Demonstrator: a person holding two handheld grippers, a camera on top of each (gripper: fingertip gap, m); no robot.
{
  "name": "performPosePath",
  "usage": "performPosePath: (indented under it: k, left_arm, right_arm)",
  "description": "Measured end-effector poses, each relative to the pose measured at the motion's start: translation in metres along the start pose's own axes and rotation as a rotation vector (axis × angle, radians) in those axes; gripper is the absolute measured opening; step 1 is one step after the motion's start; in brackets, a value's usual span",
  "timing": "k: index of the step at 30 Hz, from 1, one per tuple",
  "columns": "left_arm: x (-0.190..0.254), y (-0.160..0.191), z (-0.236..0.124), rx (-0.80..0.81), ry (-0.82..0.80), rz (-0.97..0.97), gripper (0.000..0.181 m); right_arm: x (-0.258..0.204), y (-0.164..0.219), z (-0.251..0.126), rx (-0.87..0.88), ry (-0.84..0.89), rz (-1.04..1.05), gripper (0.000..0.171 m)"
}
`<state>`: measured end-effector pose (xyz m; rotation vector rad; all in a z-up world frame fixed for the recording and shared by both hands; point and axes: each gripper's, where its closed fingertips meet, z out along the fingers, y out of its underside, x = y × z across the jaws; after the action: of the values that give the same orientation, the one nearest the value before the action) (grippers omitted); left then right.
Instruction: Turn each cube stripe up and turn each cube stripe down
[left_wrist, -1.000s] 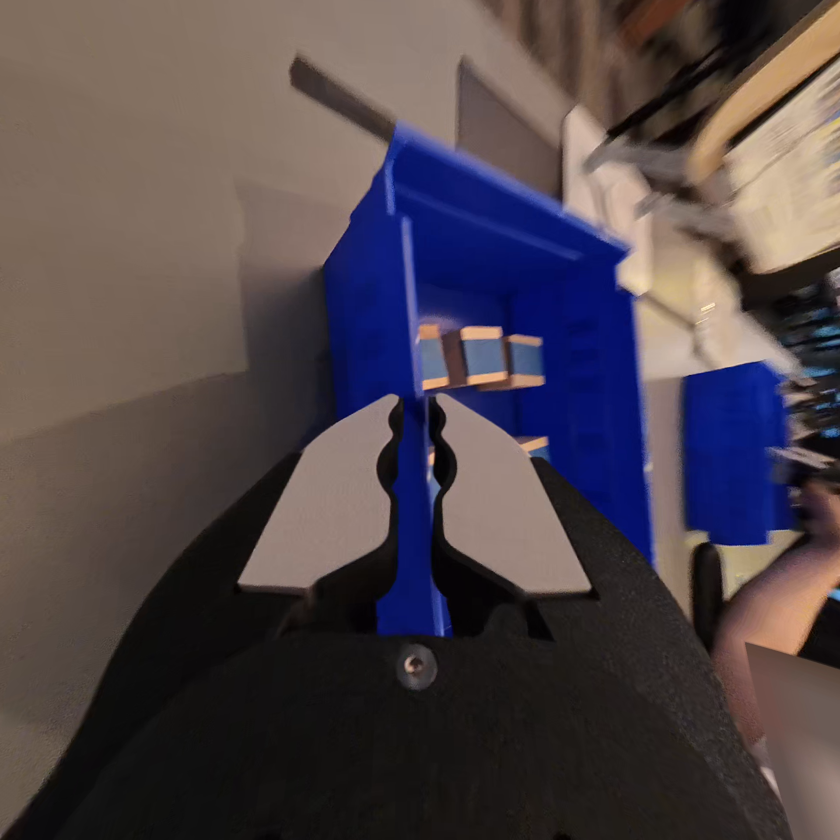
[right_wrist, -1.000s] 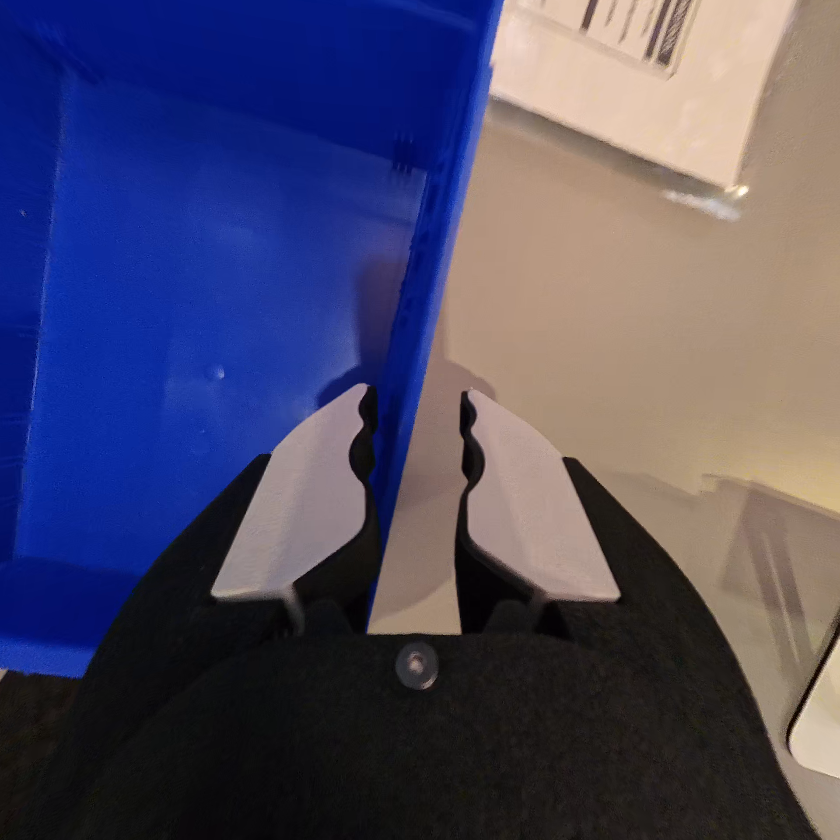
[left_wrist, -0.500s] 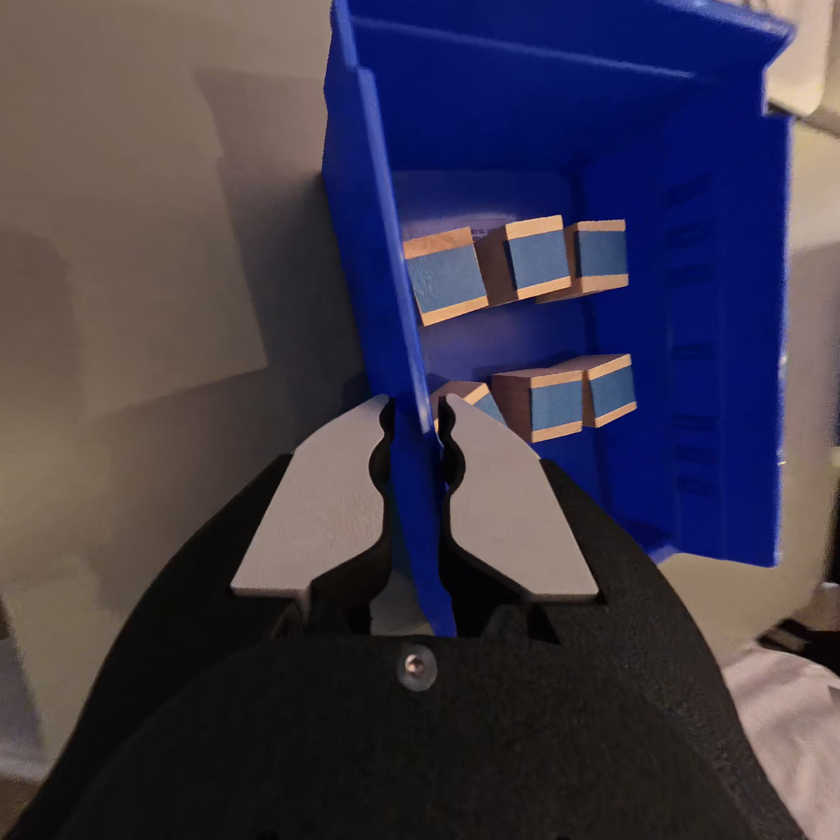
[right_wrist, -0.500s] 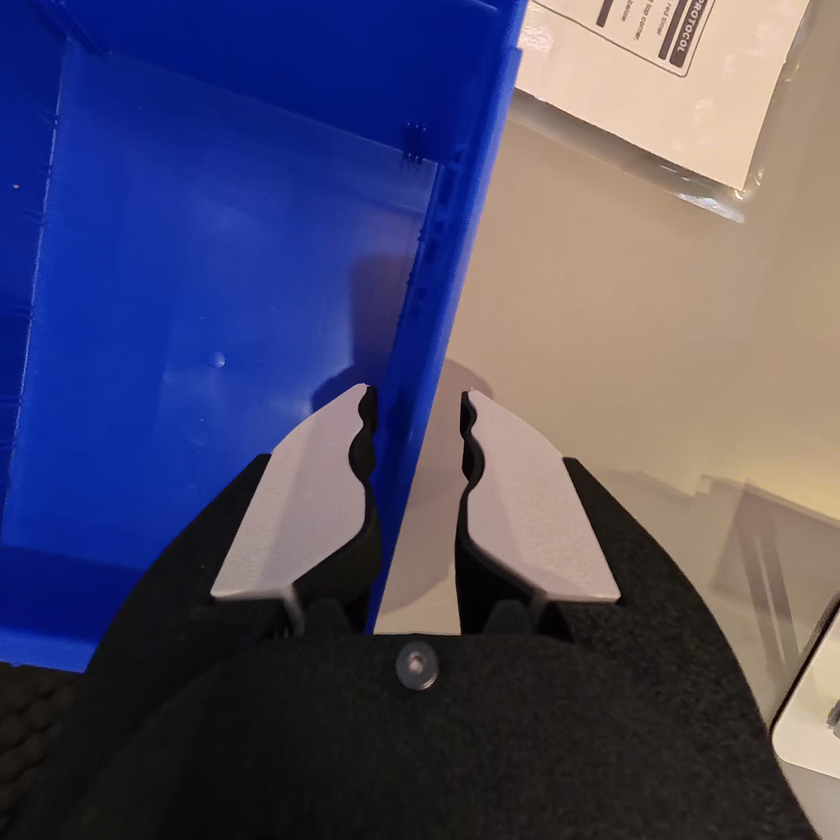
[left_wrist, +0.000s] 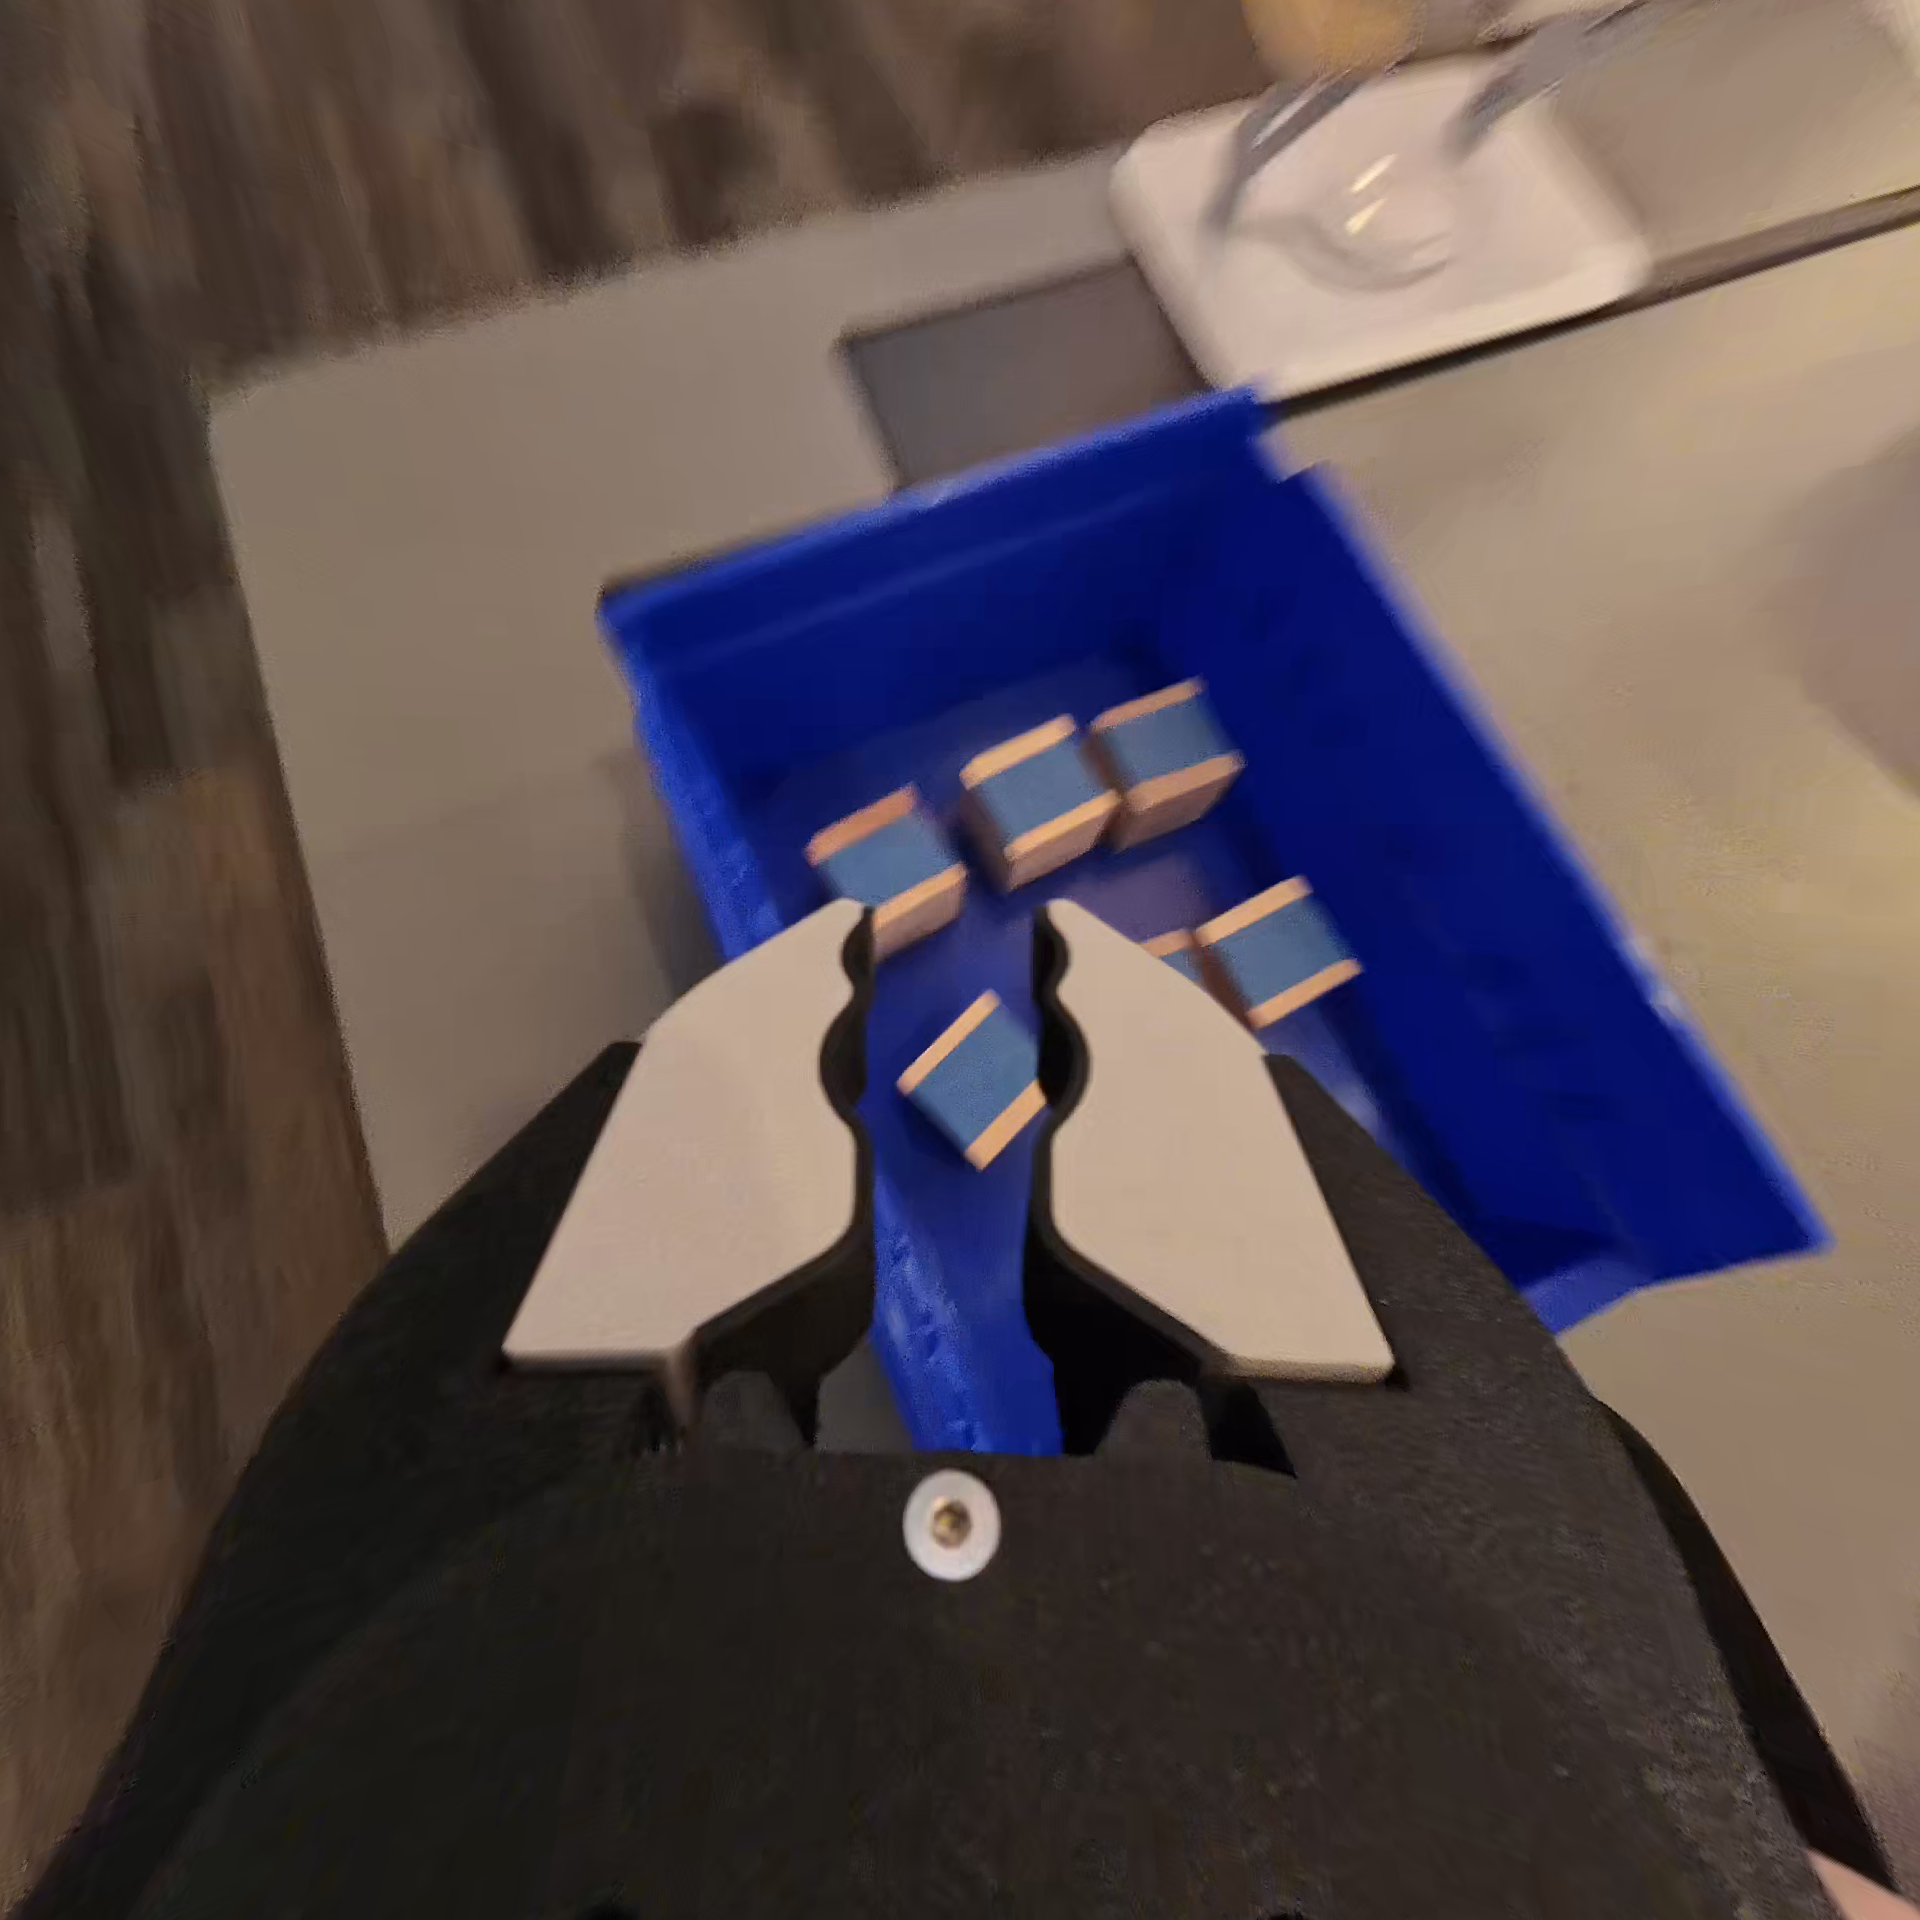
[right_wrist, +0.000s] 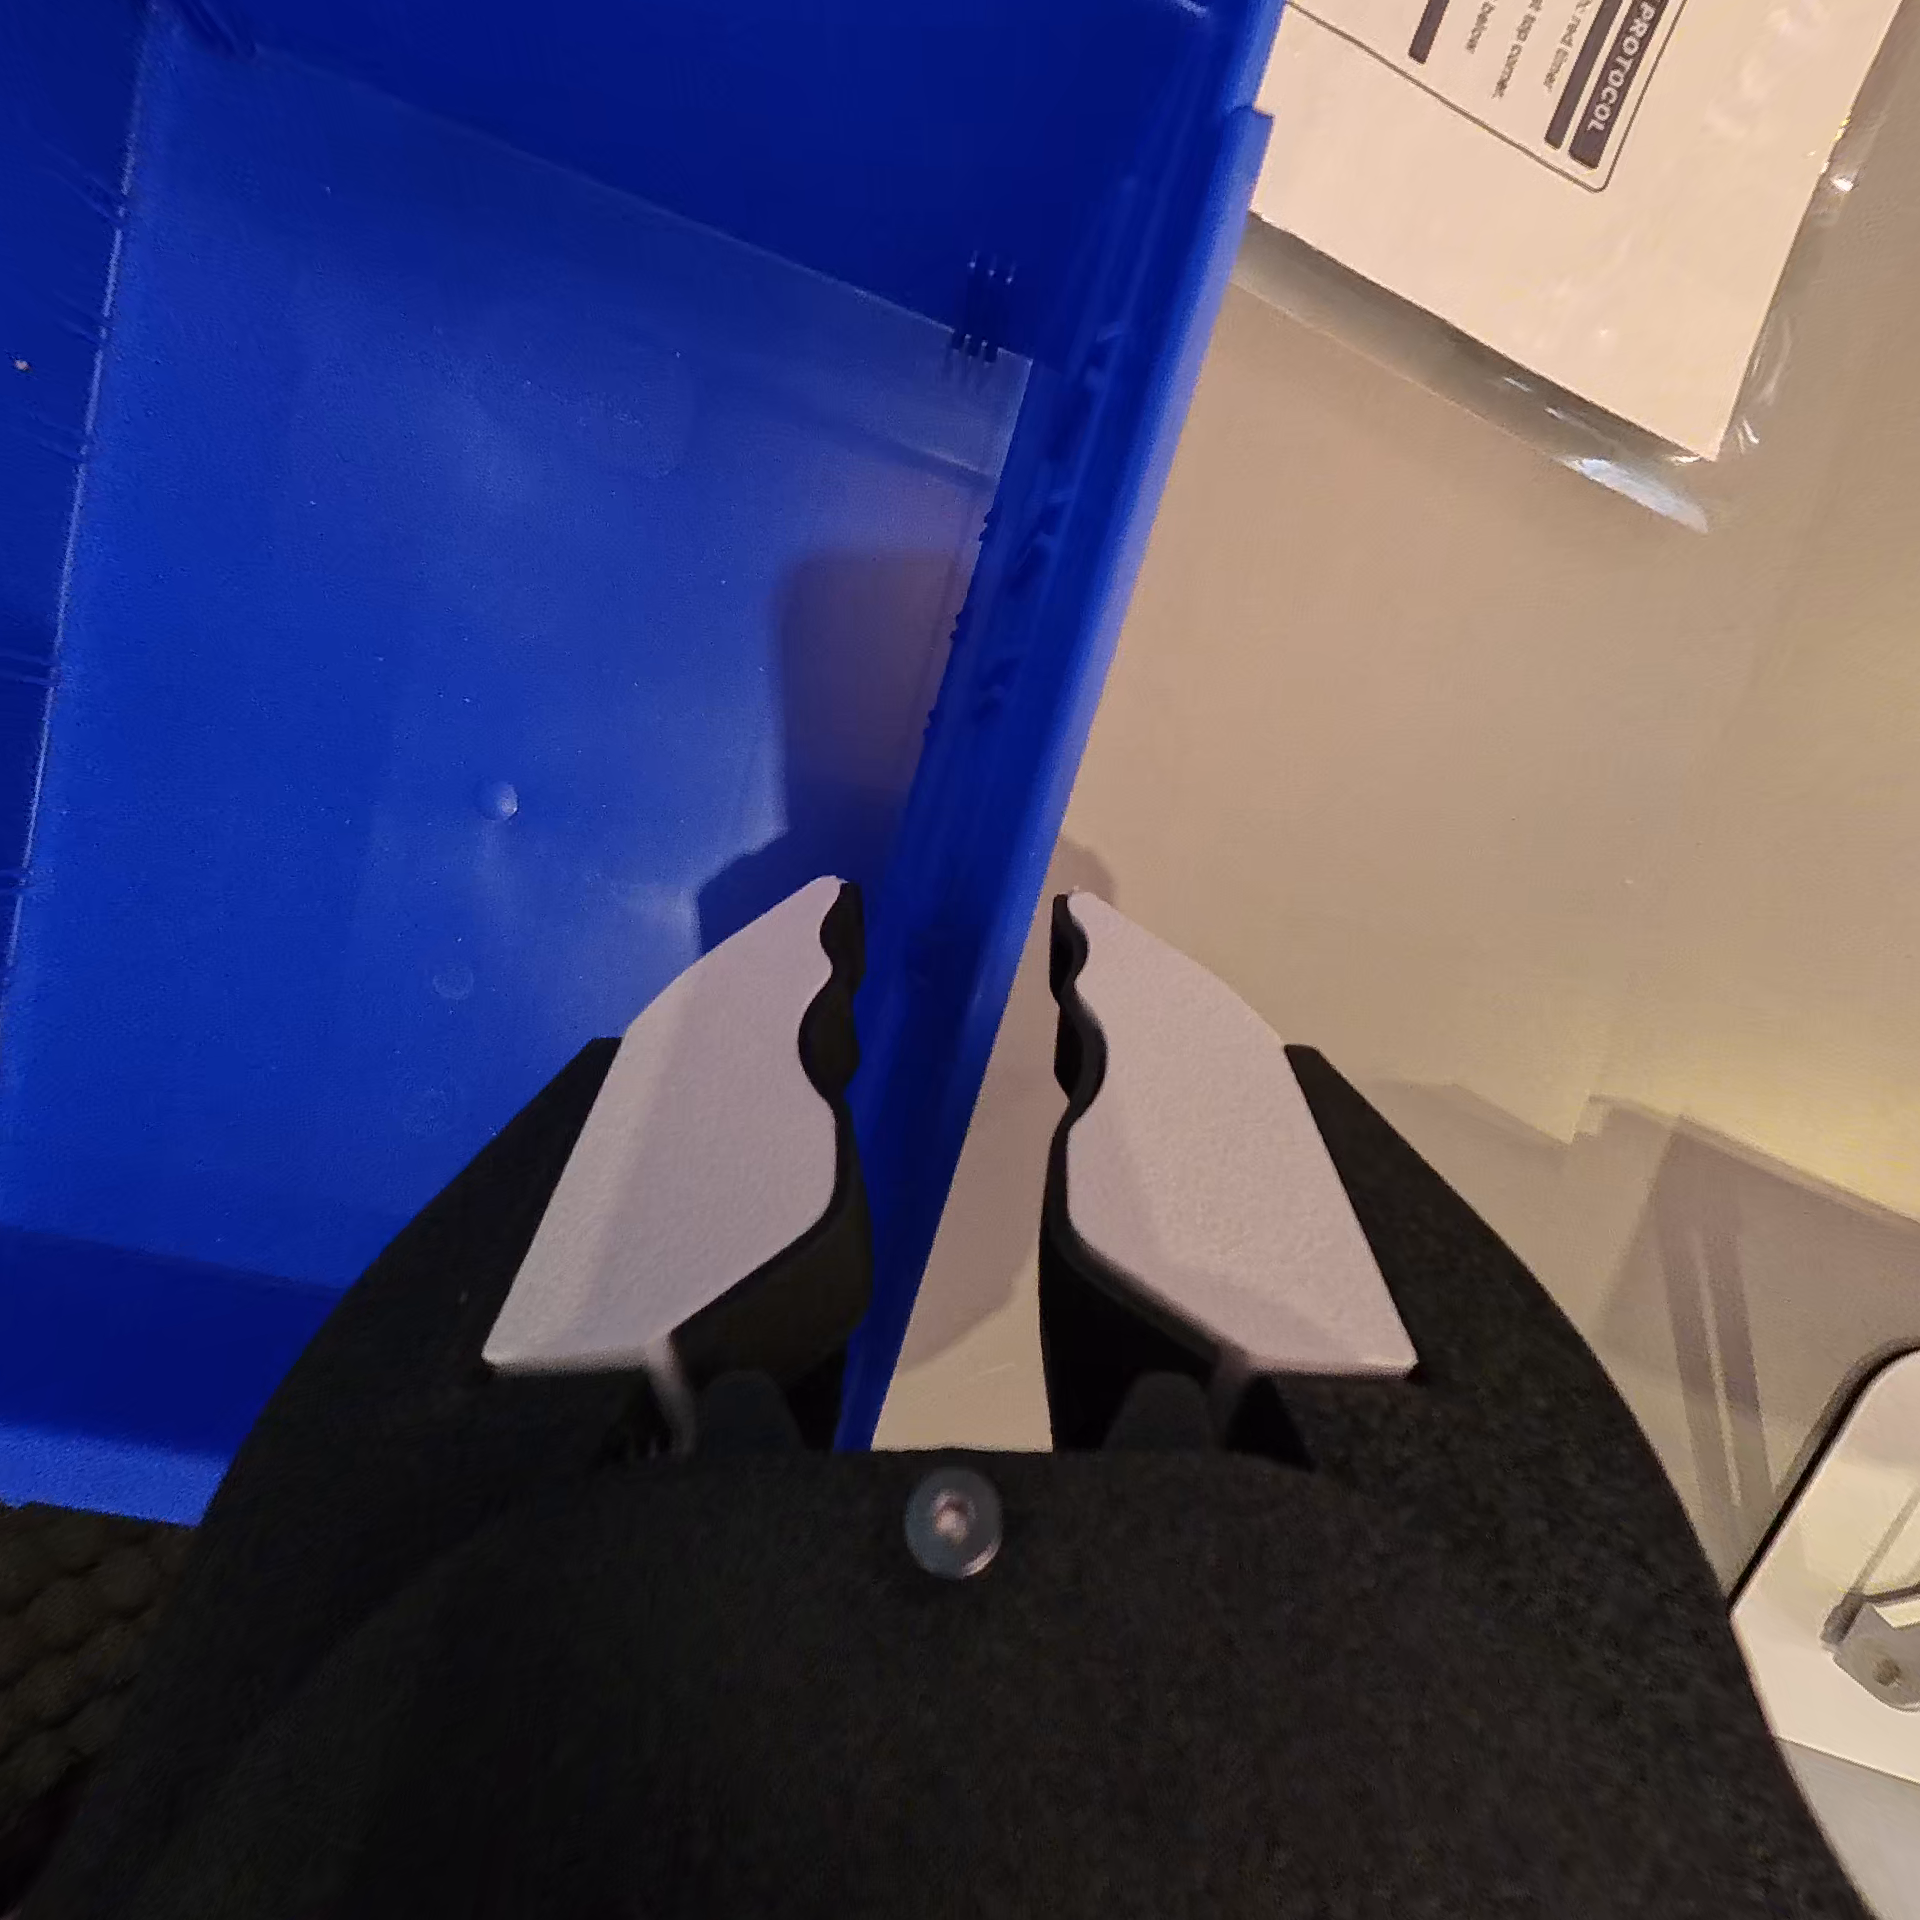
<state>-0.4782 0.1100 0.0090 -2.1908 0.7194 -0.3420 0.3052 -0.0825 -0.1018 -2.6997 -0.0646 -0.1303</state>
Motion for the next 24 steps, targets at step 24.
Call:
performPosePath:
  k: [24]
  left_arm:
    - [0.11, 0.077, 0.103, -0.5, 0.3, 0.619, 0.06]
  right_arm:
    - [-0.01, 0.006, 0.007, -0.06, -0.039, -0.045, 0.036]
